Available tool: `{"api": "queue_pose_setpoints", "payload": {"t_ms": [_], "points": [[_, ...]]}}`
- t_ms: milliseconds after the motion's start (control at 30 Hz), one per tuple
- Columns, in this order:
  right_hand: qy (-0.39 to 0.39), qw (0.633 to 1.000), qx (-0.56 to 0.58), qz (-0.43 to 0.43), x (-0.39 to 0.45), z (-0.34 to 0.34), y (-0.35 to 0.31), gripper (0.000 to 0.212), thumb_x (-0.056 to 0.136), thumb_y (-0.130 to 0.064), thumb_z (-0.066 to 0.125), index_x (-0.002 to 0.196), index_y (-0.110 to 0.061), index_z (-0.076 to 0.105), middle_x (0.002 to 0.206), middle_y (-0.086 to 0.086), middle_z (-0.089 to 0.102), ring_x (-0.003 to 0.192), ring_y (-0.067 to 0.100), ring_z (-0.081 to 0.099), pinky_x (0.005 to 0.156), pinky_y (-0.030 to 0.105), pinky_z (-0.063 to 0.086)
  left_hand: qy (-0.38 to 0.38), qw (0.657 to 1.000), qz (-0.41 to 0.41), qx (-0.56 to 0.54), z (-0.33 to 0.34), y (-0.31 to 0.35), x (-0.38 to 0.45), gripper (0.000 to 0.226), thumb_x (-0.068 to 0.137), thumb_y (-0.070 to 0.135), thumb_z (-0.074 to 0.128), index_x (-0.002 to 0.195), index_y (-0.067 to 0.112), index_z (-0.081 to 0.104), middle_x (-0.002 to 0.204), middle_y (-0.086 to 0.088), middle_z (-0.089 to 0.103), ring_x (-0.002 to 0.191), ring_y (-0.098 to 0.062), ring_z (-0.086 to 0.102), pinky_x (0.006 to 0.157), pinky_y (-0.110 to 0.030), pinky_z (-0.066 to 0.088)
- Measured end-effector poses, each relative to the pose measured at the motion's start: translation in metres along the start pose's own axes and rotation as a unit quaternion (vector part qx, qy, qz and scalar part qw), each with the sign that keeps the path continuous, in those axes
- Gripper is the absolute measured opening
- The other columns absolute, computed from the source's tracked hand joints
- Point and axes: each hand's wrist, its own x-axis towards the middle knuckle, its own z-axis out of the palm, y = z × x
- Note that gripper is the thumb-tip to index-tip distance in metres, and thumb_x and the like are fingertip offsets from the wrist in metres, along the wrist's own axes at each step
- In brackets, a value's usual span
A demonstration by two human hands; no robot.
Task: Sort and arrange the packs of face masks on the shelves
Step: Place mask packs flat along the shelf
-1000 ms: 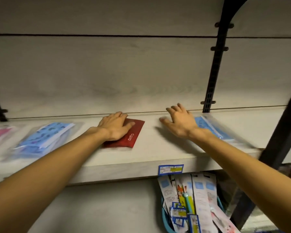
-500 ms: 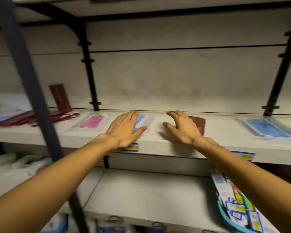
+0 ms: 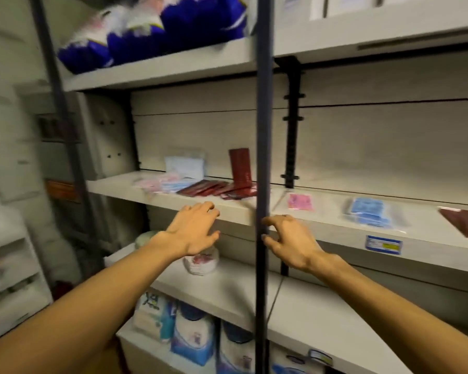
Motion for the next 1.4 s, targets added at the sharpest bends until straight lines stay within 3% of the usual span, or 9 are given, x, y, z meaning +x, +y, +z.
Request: {"api": "queue_pose_setpoints", "payload": {"t_ms": [200, 400, 533, 700, 900, 1000, 1133, 1300, 1400], "points": [[-0.013, 1.0, 0.017, -0.016, 0.067, 0.036, -0.056, 0.043, 0.093, -0.035, 0.057, 0.133, -0.023, 0.061, 0.134, -0.004, 0.064, 0.128, 0.018, 0.054, 0.104, 0.037, 0.048, -0.028, 0.997, -0.072, 0.001, 0.023, -0.096, -0.008, 0.055, 0.096, 0.051, 0.048, 0.139, 0.017, 0.047, 0.138, -0.005, 0.048, 0.122, -0.026, 0.052, 0.097, -0.041, 0.047], [-0.009, 1.0, -0.013, -0.005, 0.16, 0.084, -0.084, 0.039, 0.093, -0.038, 0.056, 0.127, -0.022, 0.064, 0.123, 0.002, 0.07, 0.115, 0.025, 0.063, 0.09, 0.039, 0.054, -0.034, 0.995, -0.097, 0.018, 0.061, -0.173, 0.02, 0.06, 0.096, 0.053, 0.05, 0.141, 0.015, 0.042, 0.145, -0.008, 0.046, 0.129, -0.026, 0.047, 0.102, -0.041, 0.047], [-0.012, 0.999, -0.028, 0.044, 0.244, 0.112, -0.09, 0.029, 0.091, -0.042, 0.056, 0.104, -0.019, 0.065, 0.111, 0.008, 0.072, 0.107, 0.031, 0.064, 0.08, 0.036, 0.051, -0.045, 0.995, -0.078, 0.043, 0.06, -0.237, 0.073, 0.064, 0.095, 0.054, 0.049, 0.146, 0.016, 0.039, 0.146, -0.009, 0.044, 0.129, -0.027, 0.046, 0.104, -0.041, 0.043], [0.019, 0.991, -0.018, 0.13, 0.327, 0.135, -0.081, 0.043, 0.093, -0.052, 0.056, 0.111, -0.014, 0.065, 0.116, 0.015, 0.07, 0.11, 0.036, 0.063, 0.086, 0.04, 0.052, -0.025, 0.996, -0.08, 0.031, 0.067, -0.297, 0.148, 0.059, 0.093, 0.052, 0.052, 0.141, 0.017, 0.046, 0.141, -0.007, 0.051, 0.125, -0.027, 0.052, 0.102, -0.041, 0.047], [-0.025, 0.975, -0.062, 0.211, 0.367, 0.148, -0.069, 0.07, 0.084, -0.079, 0.049, 0.107, -0.016, 0.069, 0.118, 0.014, 0.069, 0.117, 0.036, 0.057, 0.095, 0.04, 0.048, -0.05, 0.996, -0.075, 0.008, 0.104, -0.324, 0.215, 0.056, 0.094, 0.052, 0.053, 0.138, 0.018, 0.049, 0.14, -0.006, 0.054, 0.123, -0.027, 0.053, 0.101, -0.04, 0.046], [-0.032, 0.967, -0.105, 0.231, 0.379, 0.153, -0.063, 0.081, 0.076, -0.085, 0.054, 0.113, -0.013, 0.067, 0.122, 0.013, 0.066, 0.118, 0.034, 0.056, 0.096, 0.039, 0.047, -0.05, 0.997, -0.06, -0.021, 0.119, -0.325, 0.248, 0.053, 0.094, 0.055, 0.053, 0.134, 0.02, 0.051, 0.135, -0.005, 0.056, 0.115, -0.026, 0.056, 0.094, -0.039, 0.048], [-0.022, 0.964, -0.052, 0.26, 0.385, 0.162, -0.051, 0.074, 0.072, -0.078, 0.066, 0.112, -0.017, 0.066, 0.119, 0.01, 0.068, 0.113, 0.03, 0.061, 0.094, 0.039, 0.051, -0.066, 0.996, -0.029, -0.052, 0.143, -0.319, 0.289, 0.055, 0.094, 0.06, 0.05, 0.133, 0.022, 0.053, 0.136, -0.005, 0.058, 0.121, -0.028, 0.056, 0.096, -0.037, 0.046], [0.036, 0.949, -0.021, 0.312, 0.383, 0.167, -0.049, 0.065, 0.068, -0.071, 0.076, 0.107, -0.022, 0.055, 0.11, 0.003, 0.07, 0.108, 0.029, 0.064, 0.095, 0.044, 0.049, -0.142, 0.986, -0.002, -0.082, 0.165, -0.318, 0.324, 0.058, 0.086, 0.069, 0.054, 0.122, 0.024, 0.061, 0.123, -0.003, 0.065, 0.107, -0.027, 0.06, 0.079, -0.033, 0.043], [0.053, 0.942, -0.019, 0.331, 0.384, 0.169, -0.057, 0.057, 0.07, -0.064, 0.079, 0.102, -0.024, 0.052, 0.105, 0.002, 0.07, 0.104, 0.029, 0.065, 0.093, 0.045, 0.049, -0.189, 0.975, 0.005, -0.118, 0.171, -0.328, 0.34, 0.066, 0.078, 0.074, 0.06, 0.118, 0.021, 0.064, 0.118, -0.002, 0.066, 0.101, -0.024, 0.062, 0.083, -0.033, 0.05]]}}
